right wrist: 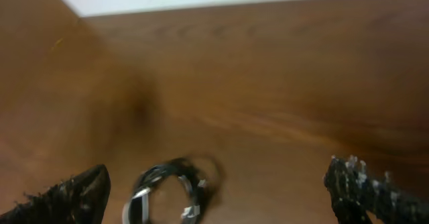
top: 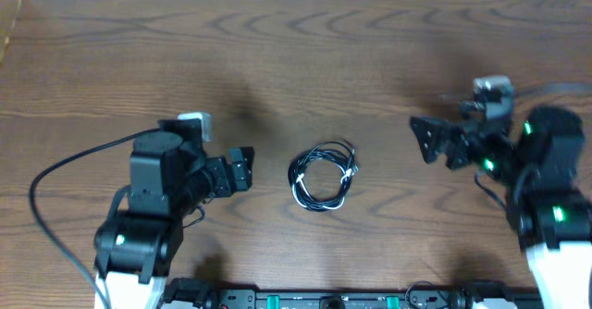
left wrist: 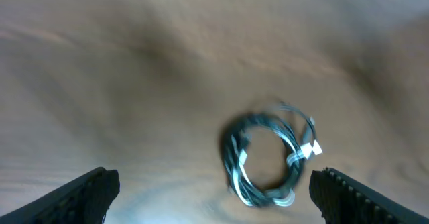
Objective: Untangle cables
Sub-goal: 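Move both grippers toward the tangled black and white cable bundle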
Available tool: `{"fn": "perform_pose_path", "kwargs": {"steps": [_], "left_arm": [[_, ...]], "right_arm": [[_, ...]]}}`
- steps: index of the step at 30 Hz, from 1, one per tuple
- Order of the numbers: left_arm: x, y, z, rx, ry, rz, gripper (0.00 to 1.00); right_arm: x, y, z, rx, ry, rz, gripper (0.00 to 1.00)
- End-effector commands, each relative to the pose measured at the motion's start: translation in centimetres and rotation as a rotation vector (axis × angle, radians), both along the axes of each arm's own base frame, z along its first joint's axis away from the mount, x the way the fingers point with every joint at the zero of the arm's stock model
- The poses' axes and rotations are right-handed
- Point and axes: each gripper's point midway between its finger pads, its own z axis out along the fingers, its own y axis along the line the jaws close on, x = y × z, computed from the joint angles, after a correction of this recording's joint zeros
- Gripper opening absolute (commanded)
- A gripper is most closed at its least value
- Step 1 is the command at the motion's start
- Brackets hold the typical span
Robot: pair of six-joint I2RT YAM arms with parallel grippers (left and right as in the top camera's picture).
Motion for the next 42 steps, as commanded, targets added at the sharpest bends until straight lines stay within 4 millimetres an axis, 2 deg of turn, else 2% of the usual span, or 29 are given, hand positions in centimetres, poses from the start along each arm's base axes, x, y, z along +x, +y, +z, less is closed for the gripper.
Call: {"fn": "perform_pose_path", "kwargs": {"steps": [1, 3, 8, 10, 12, 15, 19, 22, 25, 28, 31, 32, 33, 36, 38, 39, 42], "left_arm": [[-0.9, -2.7, -0.1, -0.118, 0.069, -0.125, 0.96], [-1.1, -3.1, -0.5, -0.136, 0.101, -0.142, 0.81], [-2.5, -3.9, -2.5, -0.181, 0.25, -0.167, 0.7], [-3.6, -4.1, -3.6, -0.185, 0.337, -0.17, 0.64], [-4.6, -4.1, -4.5, -0.176, 0.408, -0.17, 0.59], [-5.8, -4.3, -5.2, -0.141, 0.455, -0.2, 0.57], [-5.6, -2.8, -6.8, 0.046, 0.434, -0.168, 0.57], [-4.7, -2.7, -7.4, 0.125, 0.39, -0.172, 0.54], [-3.3, -2.9, -8.2, 0.178, 0.347, -0.171, 0.54], [-1.6, -2.9, -9.7, 0.226, 0.324, -0.145, 0.53], [0.2, -3.6, -11.0, 0.212, 0.335, -0.105, 0.49], [1.0, -4.1, -11.9, 0.191, 0.35, -0.084, 0.45], [1.2, -4.4, -12.4, 0.182, 0.362, -0.078, 0.43], [1.2, -6.2, -13.9, 0.16, 0.406, -0.098, 0.35], [0.8, -7.4, -14.5, 0.162, 0.42, -0.118, 0.33], [0.6, -8.0, -14.8, 0.162, 0.423, -0.129, 0.32], [-0.1, -10.1, -15.4, 0.166, 0.427, -0.165, 0.32]], "right_arm": [[-0.5, 3.5, -2.2, 0.136, 0.154, 0.184, 0.99], [-0.3, 4.1, -4.5, 0.143, 0.243, 0.203, 0.99], [-1.3, 5.1, -11.1, -0.025, 0.43, 0.228, 0.99], [-1.8, 5.5, -12.8, -0.126, 0.455, 0.246, 0.99], [-2.0, 5.5, -13.6, -0.21, 0.45, 0.235, 0.99], [-1.7, 5.6, -13.6, -0.279, 0.415, 0.221, 0.99], [-2.0, 5.8, -13.8, -0.304, 0.413, 0.235, 0.99], [-1.9, 5.7, -13.7, -0.299, 0.417, 0.218, 0.99], [-1.2, 6.0, -13.0, -0.264, 0.411, 0.183, 0.98], [-0.8, 7.1, -10.9, -0.244, 0.379, 0.194, 0.95], [0.0, 7.6, -7.4, -0.297, 0.304, 0.159, 0.95], [0.6, 7.3, -4.8, -0.35, 0.255, 0.101, 0.98], [0.8, 7.3, -3.4, -0.371, 0.232, 0.085, 0.97], [0.5, 7.9, 0.5, -0.383, 0.176, 0.099, 0.99], [0.3, 8.8, 1.8, -0.355, 0.156, 0.127, 0.99], [-0.1, 9.4, 2.4, -0.331, 0.15, 0.155, 0.99], [-0.2, 9.5, 2.6, -0.326, 0.148, 0.159, 0.99]]}}
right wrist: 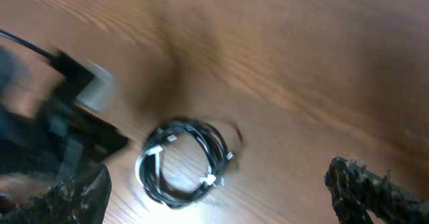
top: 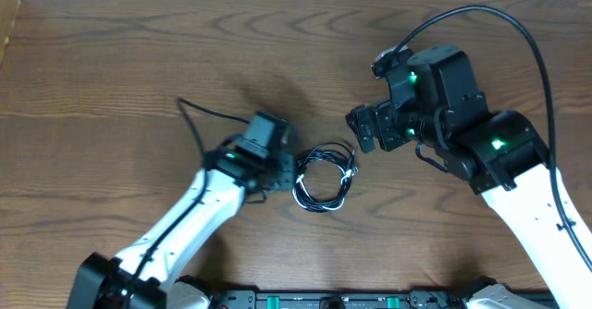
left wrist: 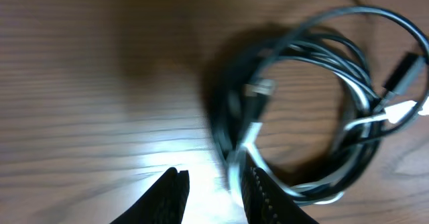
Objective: Untangle cables
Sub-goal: 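Move both grippers toward the tangled black and white cable bundle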
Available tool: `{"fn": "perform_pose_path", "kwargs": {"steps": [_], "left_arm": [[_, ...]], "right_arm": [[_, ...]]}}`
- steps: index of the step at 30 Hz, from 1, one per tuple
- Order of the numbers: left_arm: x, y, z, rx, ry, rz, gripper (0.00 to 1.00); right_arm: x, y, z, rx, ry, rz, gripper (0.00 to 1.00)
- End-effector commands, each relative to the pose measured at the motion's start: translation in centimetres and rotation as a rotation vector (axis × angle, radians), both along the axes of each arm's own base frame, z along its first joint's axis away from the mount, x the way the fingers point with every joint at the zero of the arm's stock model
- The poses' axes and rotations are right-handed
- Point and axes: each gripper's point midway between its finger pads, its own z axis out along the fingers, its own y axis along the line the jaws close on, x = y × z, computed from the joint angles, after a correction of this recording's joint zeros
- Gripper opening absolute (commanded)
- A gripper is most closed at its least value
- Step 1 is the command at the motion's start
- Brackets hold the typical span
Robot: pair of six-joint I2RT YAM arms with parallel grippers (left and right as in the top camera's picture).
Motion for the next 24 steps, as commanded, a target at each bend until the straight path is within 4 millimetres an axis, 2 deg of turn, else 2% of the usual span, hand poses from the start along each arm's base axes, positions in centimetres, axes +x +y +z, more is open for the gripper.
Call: {"fn": "perform_pose_path", "kwargs": {"steps": [1, 3, 6, 7, 12, 18, 24], "left_arm": [[-1.4, -2.0, -1.1, 0.004, 0.031, -0.004, 0.32], [-1.9, -3.2, -1.3, 0.001, 0.029, -0.022, 0.32], [-2.1, -3.5, -1.6, 0.035, 0.011, -0.023, 0.33], [-2.2, -3.5, -1.6, 0.052, 0.001, -0.022, 0.42], [-1.6, -2.8, -1.6, 0.094, -0.032, 0.0, 0.55], [-1.2, -2.3, -1.7, 0.122, -0.052, 0.014, 0.55], [-1.1, -1.0, -3.5, 0.196, -0.029, 0.068, 0.54]], "right_arm": [[-0.4, 0.1, 0.1, -0.002, 0.012, -0.003, 0.99], [-0.6, -0.2, -0.6, -0.021, 0.033, -0.008, 0.99], [-0.8, -0.9, -1.4, -0.061, 0.057, -0.027, 0.99], [-1.0, -1.1, -1.8, -0.074, 0.076, -0.028, 0.99], [-1.6, -1.4, -2.6, -0.098, 0.115, -0.027, 0.99], [-1.8, -1.6, -2.9, -0.113, 0.123, -0.02, 0.99], [-1.7, -1.4, -3.3, -0.123, 0.132, -0.011, 0.99]]}}
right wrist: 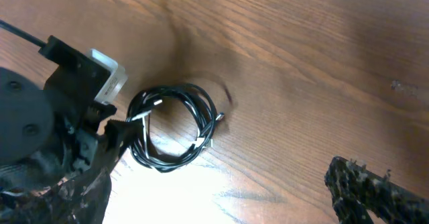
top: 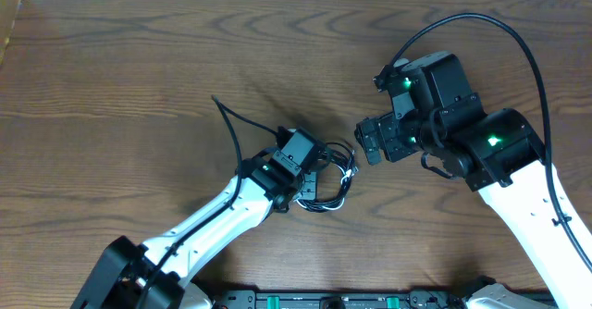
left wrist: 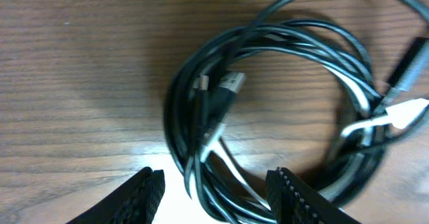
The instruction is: Untangle cables
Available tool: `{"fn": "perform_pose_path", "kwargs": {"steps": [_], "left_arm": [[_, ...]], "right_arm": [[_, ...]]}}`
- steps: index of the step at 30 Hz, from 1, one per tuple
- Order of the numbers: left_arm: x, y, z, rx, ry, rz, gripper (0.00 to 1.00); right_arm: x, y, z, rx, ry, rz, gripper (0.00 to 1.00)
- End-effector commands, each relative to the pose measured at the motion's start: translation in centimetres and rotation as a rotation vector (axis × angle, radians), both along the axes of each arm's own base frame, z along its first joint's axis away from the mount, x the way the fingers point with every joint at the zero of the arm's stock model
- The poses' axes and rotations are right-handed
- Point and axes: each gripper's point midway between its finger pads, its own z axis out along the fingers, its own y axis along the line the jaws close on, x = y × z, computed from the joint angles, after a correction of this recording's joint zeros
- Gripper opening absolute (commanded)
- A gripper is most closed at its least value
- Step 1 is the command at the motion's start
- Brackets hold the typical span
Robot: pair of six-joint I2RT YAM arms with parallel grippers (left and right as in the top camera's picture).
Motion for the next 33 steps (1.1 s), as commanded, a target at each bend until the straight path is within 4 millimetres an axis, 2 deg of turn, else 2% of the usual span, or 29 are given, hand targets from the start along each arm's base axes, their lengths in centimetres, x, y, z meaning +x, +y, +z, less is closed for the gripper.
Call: {"fn": "perform_pose_path", "kwargs": {"steps": [1, 8, 10, 13, 15, 33], "left_arm": [[-0.3, 1.4, -2.2, 0.082, 0.029, 0.045, 0.54], [-0.3, 1.4, -3.0, 0.093, 0.042, 0.048, 0.54], [-0.1, 1.3, -2.9, 0.087, 0.036, 0.048, 0.5], [0.1, 1.1, -2.8, 0.079, 0.027, 0.048, 0.38], [0.3, 1.0, -2.8, 0.074, 0.021, 0.049, 0.35], [0.3, 1.0, -3.5, 0.075, 0.025, 0.054, 0.35]], "right_arm": [[0.1, 0.2, -0.7, -0.024, 0.015, 0.012, 0.99], [0.1, 0.2, -1.1, -0.03, 0.026, 0.013, 0.99], [0.2, 0.2, -1.4, -0.034, 0.035, 0.013, 0.99], [0.1, 0.2, -1.7, -0.041, 0.048, 0.012, 0.99], [0.1, 0.2, -1.7, -0.043, 0.05, 0.012, 0.99], [-0.1, 0.2, -1.8, -0.046, 0.057, 0.016, 0.99]]}}
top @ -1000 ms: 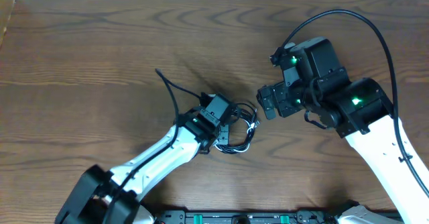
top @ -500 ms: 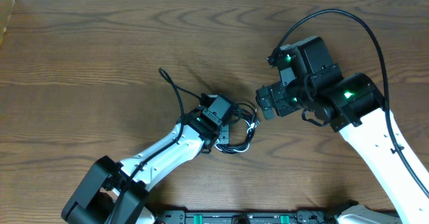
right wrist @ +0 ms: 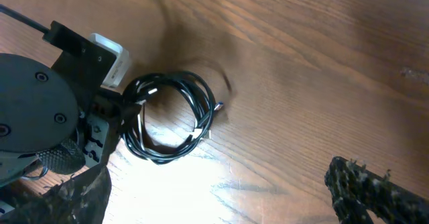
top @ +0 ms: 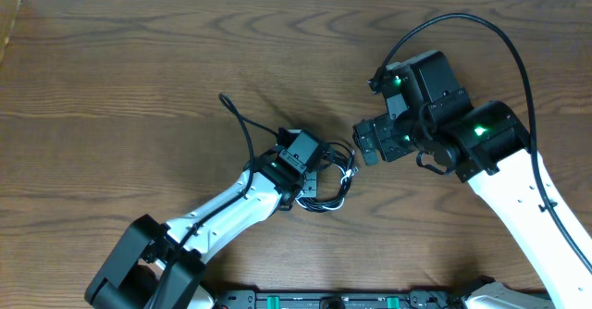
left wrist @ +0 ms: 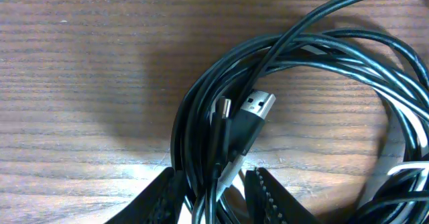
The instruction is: Untangle cables
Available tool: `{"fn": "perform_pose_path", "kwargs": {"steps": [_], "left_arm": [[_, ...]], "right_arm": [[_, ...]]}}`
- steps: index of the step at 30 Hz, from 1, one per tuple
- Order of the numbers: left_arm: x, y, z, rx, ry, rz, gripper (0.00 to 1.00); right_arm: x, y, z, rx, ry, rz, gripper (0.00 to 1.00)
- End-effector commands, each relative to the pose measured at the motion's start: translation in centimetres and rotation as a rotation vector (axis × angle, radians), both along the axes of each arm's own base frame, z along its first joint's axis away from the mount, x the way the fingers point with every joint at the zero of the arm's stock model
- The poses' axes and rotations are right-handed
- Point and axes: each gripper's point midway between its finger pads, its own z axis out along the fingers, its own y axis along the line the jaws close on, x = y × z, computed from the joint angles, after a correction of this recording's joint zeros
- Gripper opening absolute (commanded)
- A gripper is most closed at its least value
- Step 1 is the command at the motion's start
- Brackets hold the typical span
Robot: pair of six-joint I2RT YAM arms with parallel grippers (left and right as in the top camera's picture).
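A coil of black and white cables (top: 340,187) lies mid-table, with a USB plug (left wrist: 253,112) across its left strands. Reaching in from the lower left, my left gripper (top: 302,179) has its fingers low on the coil's left side. In the left wrist view, the left gripper (left wrist: 214,202) is closed in on several strands, which nearly fill the gap. My right gripper (top: 366,144) hovers just right of the coil, apart from it. From the right wrist, the right gripper (right wrist: 214,197) is wide open and holds nothing, and the coil (right wrist: 209,113) lies ahead of it.
The wooden table (top: 139,68) stretches wide on all sides of the coil. The left arm's own black lead (top: 237,117) arches up behind its wrist. A black rail with green parts (top: 324,301) runs along the near edge.
My left gripper's fingers have narrowed around the coil's left strands and sit closer to the plug. The right arm has barely shifted. The coil lies where it did.
Both arms first stood back at the table's sides, grippers wide open, with the coil alone in the middle. Then the left gripper was at the coil's left edge and the right hovered beside it. After that the left straddled the strands, and now it is closed in on them.
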Motion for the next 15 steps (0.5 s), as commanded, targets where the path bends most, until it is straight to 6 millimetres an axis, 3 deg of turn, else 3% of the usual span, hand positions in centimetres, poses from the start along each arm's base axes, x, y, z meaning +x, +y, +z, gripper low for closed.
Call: {"fn": "perform_pose_path", "kwargs": {"steps": [1, 8, 12, 13, 15], "left_arm": [[-0.6, 0.81, -1.29, 0.037, 0.028, 0.02, 0.35], [-1.24, 0.49, -1.85, 0.011, 0.071, 0.046, 0.35], [-1.23, 0.5, -1.85, 0.011, 0.071, 0.048, 0.19], [-1.23, 0.5, -1.85, 0.011, 0.071, 0.047, 0.1], [-1.23, 0.49, -1.84, 0.011, 0.071, 0.047, 0.08]], "right_arm": [[-0.16, 0.1, -0.15, -0.013, 0.0, 0.014, 0.99], [-0.11, 0.1, -0.17, -0.014, -0.001, 0.013, 0.99], [-0.08, 0.11, -0.23, -0.015, 0.001, 0.013, 0.99], [-0.07, 0.11, -0.23, -0.015, 0.0, 0.013, 0.99], [-0.03, 0.08, -0.23, -0.016, -0.002, 0.012, 0.99]]}}
